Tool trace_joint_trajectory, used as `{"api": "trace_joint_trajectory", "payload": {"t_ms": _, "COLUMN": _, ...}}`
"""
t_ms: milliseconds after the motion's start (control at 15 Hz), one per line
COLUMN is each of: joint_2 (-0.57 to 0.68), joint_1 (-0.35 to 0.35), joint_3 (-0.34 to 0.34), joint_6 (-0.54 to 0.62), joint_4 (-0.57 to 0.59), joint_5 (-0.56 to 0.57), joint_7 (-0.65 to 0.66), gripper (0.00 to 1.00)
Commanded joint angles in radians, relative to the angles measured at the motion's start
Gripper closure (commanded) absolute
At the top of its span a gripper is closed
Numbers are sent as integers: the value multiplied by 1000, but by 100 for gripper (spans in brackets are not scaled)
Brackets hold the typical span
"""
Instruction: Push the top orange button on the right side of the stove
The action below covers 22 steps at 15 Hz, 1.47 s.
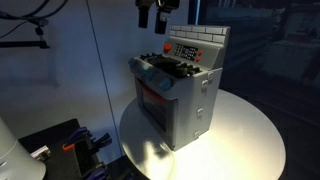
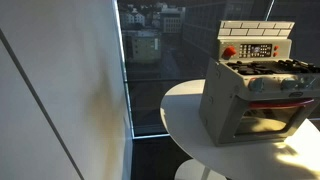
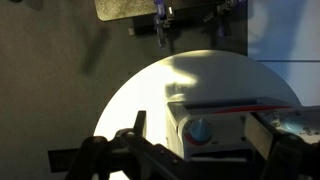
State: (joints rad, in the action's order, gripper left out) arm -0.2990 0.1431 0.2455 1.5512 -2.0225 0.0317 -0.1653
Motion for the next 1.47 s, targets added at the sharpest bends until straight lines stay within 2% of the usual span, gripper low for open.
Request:
{"api": "trace_joint_trajectory", "payload": {"t_ms": 0, "joint_2": 2, "joint_1": 11, "joint_3": -9, "joint_6": -2, "joint_4": 3, "joint_5": -3, "joint_7": -3, "gripper": 0}}
{"api": "trace_joint_trajectory", "payload": {"t_ms": 267, "joint_2": 1, "joint_1": 11, "joint_3": -9, "joint_6": -2, "joint_4": 4, "joint_5": -3, "joint_7": -3, "gripper": 0}}
{"api": "trace_joint_trajectory", "payload": {"t_ms": 533, "joint_2": 26, "joint_1": 2, "joint_3": -27, "joint_6": 47, "joint_4": -1, "joint_5": 0, "joint_7": 16, "gripper": 0}}
{"api": "trace_joint_trajectory", "payload": {"t_ms": 1067, "joint_2": 138, "joint_1": -4, "joint_3": -86, "joint_6": 277, "joint_4": 14, "joint_5": 1, "joint_7": 139, "gripper": 0}}
{"api": "trace_joint_trajectory", "payload": {"t_ms": 1400, "joint_2": 193, "joint_1": -3, "joint_3": -99, "joint_6": 422, "joint_4": 16, "joint_5": -3, "joint_7": 217, "gripper": 0}}
